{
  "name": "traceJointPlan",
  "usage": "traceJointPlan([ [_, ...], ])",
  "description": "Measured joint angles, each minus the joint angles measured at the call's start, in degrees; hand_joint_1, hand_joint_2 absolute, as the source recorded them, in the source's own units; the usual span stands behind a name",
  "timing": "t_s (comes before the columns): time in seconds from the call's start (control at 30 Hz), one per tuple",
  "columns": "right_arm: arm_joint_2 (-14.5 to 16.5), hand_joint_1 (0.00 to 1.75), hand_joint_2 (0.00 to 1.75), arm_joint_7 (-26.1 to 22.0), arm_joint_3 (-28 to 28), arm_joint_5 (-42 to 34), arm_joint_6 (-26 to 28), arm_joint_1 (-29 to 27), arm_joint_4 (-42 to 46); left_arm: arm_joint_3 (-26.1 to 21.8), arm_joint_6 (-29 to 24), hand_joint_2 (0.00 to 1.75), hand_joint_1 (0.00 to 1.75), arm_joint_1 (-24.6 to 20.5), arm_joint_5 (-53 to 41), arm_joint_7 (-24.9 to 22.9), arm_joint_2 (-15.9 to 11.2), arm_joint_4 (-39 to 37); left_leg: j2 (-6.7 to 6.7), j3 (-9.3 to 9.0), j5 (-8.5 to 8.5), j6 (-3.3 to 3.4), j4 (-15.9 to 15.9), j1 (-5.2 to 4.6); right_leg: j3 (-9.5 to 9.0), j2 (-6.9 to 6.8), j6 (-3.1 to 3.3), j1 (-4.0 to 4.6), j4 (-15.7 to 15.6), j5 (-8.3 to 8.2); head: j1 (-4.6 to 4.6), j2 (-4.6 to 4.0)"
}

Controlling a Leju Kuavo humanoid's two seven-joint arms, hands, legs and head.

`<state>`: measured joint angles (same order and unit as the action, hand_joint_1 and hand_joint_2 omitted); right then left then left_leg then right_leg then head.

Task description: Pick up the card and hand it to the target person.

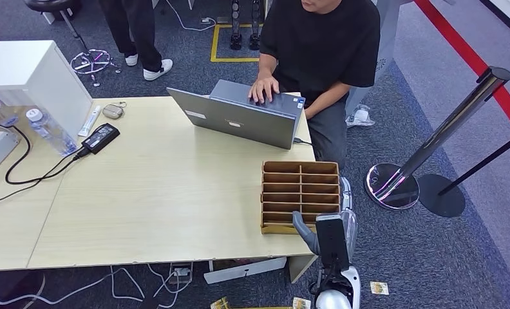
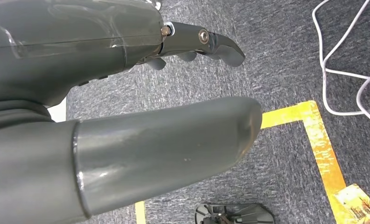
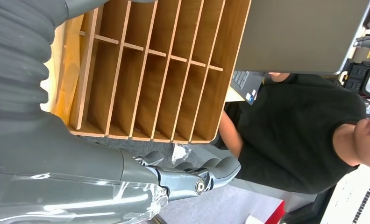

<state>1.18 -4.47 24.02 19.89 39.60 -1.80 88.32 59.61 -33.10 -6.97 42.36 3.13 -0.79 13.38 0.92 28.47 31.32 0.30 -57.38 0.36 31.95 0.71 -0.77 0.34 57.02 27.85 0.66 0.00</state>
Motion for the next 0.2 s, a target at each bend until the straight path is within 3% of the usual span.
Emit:
traceJointPlan([
  [0.2, 0.00, 0.00, 1.75, 0.16, 0.00, 0.23, 0.01, -0.20, 0.03, -0.02, -0.10, 0.00, 0.00, 0.00, 0.02, 0.04, 0.01, 0.00, 0.00, 0.00, 0.00, 0.00, 0.00, 0.00, 0.00, 0.00, 0.00, 0.00, 0.00, 0.00, -0.01, 0.00],
])
